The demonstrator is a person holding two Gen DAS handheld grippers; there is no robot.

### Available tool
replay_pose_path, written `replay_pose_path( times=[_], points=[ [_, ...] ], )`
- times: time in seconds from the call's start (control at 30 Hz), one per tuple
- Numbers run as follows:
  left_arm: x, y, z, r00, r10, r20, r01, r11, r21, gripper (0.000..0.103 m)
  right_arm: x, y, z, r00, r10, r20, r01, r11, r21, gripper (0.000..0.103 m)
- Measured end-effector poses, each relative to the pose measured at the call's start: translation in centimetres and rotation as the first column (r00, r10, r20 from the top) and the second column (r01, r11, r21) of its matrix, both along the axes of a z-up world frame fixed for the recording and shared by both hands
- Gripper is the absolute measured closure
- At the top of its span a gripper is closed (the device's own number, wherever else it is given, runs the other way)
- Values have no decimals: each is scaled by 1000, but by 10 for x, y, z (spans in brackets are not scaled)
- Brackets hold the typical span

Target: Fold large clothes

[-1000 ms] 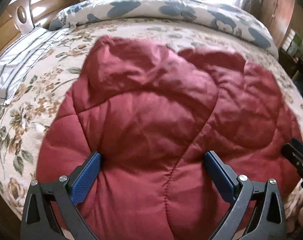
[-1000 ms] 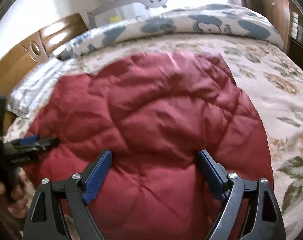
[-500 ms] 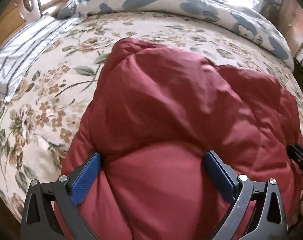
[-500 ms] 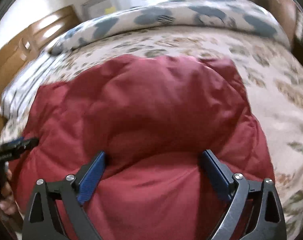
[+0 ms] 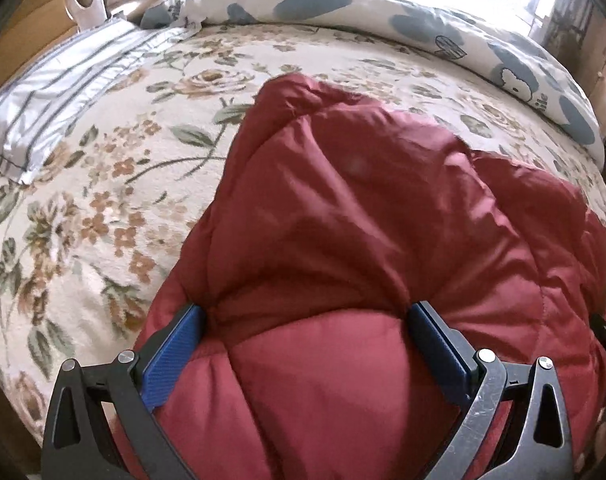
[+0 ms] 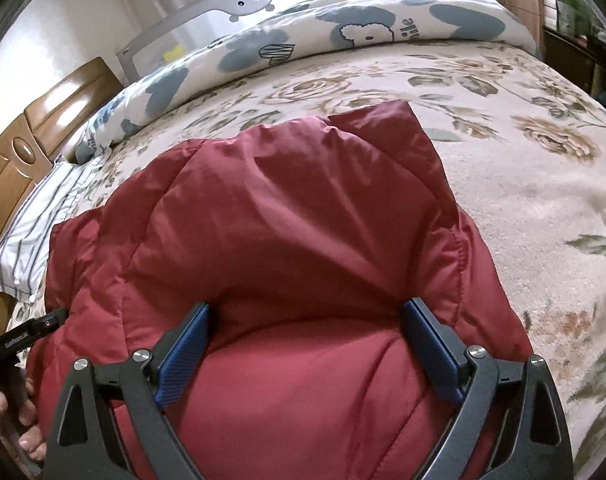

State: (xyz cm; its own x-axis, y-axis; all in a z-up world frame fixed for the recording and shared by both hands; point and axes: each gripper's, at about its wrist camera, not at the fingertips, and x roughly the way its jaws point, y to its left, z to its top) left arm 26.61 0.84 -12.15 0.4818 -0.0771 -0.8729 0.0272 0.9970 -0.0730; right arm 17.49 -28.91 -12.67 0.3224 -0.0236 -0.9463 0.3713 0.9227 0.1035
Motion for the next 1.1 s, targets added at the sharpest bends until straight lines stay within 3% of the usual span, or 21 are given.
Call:
replay_pose_path(
  times=[0.2,0.37,0.47,0.7,0.83,0.97,1.1],
  points=[
    [-57,0,33,997,-47,55,48,999,-22,1,-4,0,3,1000,-1,11,1,1000,-3,8],
    [-109,-10,43,990,-130,56,131,991,-16,1,-12,3,11,1000,2,13,-2,1000,-27,8],
    [-119,-14,36,988,-154,21,155,988,-17,1,-20,3,15,1000,-7,14,7,999,-31,8],
    [-119,-13,27,987,-159,33,158,987,20,0,-44,14,43,999,-1,34,3,999,-42,7],
    [-122,-14,25,986,-160,46,159,987,23,0,-70,41,65,994,79,74,-77,997,-17,7],
    [-123,-20,20,986,-158,56,157,987,24,0,-90,69,56,983,184,2,-183,982,-51,7],
    [-135,-17,25,985,-162,62,161,987,20,0,-103,68,47,982,190,-10,-190,980,-63,6]
  ],
)
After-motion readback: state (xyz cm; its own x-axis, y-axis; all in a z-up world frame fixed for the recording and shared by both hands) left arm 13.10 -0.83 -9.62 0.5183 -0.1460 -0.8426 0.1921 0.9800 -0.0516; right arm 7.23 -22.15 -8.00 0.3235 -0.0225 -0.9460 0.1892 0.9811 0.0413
